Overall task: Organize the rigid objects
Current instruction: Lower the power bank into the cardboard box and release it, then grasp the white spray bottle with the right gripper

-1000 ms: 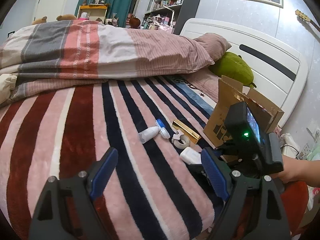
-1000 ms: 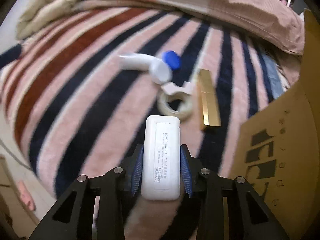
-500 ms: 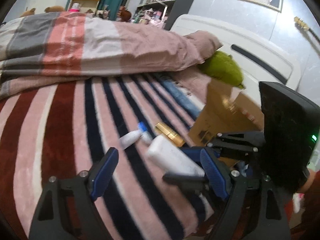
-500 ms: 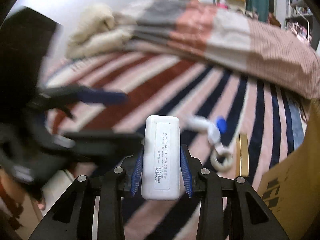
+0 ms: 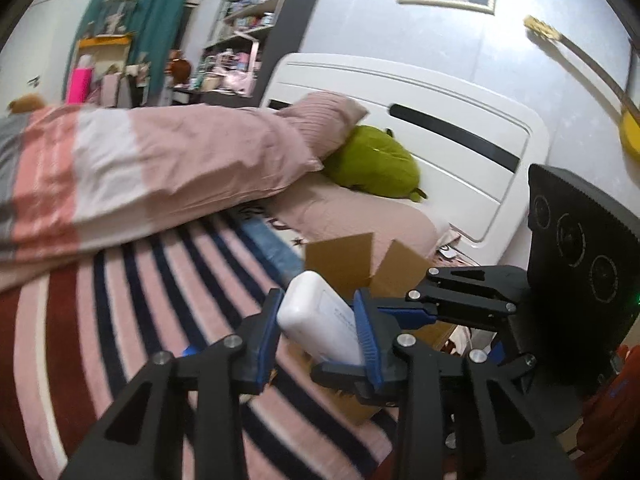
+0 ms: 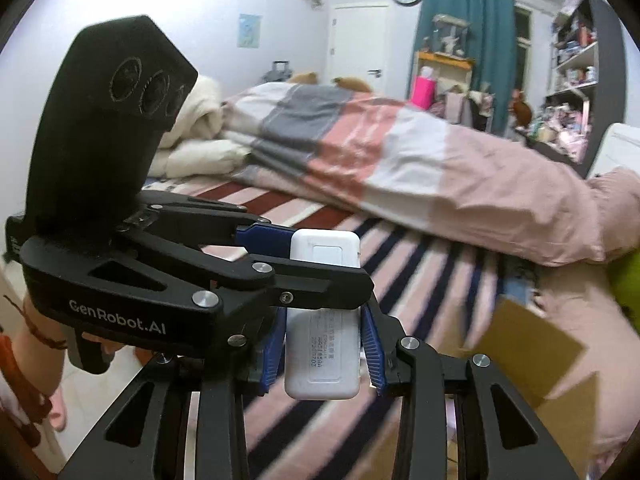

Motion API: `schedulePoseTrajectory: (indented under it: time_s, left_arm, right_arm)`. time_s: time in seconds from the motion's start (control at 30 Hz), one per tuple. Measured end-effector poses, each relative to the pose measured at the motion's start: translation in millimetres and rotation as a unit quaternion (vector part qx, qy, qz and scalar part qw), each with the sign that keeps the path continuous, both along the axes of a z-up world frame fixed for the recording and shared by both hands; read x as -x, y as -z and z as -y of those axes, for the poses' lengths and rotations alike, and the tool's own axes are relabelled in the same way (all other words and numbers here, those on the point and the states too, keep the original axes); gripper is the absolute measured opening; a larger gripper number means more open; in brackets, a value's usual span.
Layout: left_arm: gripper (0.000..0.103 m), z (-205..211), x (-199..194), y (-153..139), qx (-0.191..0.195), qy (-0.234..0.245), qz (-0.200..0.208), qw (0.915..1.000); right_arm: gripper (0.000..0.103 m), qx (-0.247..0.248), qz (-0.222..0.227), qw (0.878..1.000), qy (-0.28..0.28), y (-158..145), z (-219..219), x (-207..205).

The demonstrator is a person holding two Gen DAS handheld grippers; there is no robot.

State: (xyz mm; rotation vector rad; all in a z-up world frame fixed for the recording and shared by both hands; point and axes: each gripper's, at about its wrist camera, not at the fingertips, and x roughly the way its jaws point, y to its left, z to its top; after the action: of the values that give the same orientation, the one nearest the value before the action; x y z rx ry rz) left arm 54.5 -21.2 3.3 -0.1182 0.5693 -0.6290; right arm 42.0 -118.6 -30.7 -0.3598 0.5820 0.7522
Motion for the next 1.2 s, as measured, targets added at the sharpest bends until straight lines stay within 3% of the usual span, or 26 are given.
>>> schedulePoseTrajectory:
  time_s: [0.17,0.4,0.43,0.47,0.5,0.53,0.57,0.6,0.73,1.03,1.2]
  left_arm:
    - [0.033,51,-29,-1,-0.009,0.042,-0.019,0.9989]
    - [0.033,105,-58,17,-0.042,0.07,-0.054,0.9952]
    - [0.038,108,-59,19,-0.048,0.066,-0.054,0.9952]
    - [0.055,110,-60,21,-0.054,0.062,-0.056,0.995]
    - [0.064,111,-61,22,-0.056,0.055,-0.055,0.9954]
    - [0.075,110,-60,22,-0.053,0.049,-0.05,0.9961]
    - [0.075,108,-59,21,-0.052,0.049,-0.048,0.9963]
    - [0.075,107,-59,21,-0.052,0.05,-0.049,0.9962]
    - [0.076,97,-52,18,-0.057,0.038,-0.041,0.9968]
    - [0.076,62,-28,9,-0.054,0.013,-0.022,0.9982]
    - [0.076,16,-13,-1,-0.043,-0.026,-0.008,0.9987]
  right_arm:
    - [0.031,0.007,-0.015,0.999,0.052,-11,49,-16]
    - [0.031,0.026,-0.055,0.993,0.106,0,96,-40]
    - [0.031,0.027,-0.062,0.991,0.113,4,101,-44]
    - [0.031,0.032,-0.069,0.99,0.121,7,105,-48]
    - [0.034,0.033,-0.072,0.989,0.128,11,108,-50]
    - [0.04,0.034,-0.071,0.988,0.132,13,111,-49]
    - [0.054,0.036,-0.071,0.988,0.136,15,113,-50]
    - [0.06,0.034,-0.068,0.988,0.137,15,113,-51]
    - [0.06,0.024,-0.065,0.988,0.136,13,117,-43]
    - [0.081,0.03,-0.058,0.99,0.124,10,97,-29]
    - [0.082,0.022,-0.04,0.995,0.093,-1,65,-15]
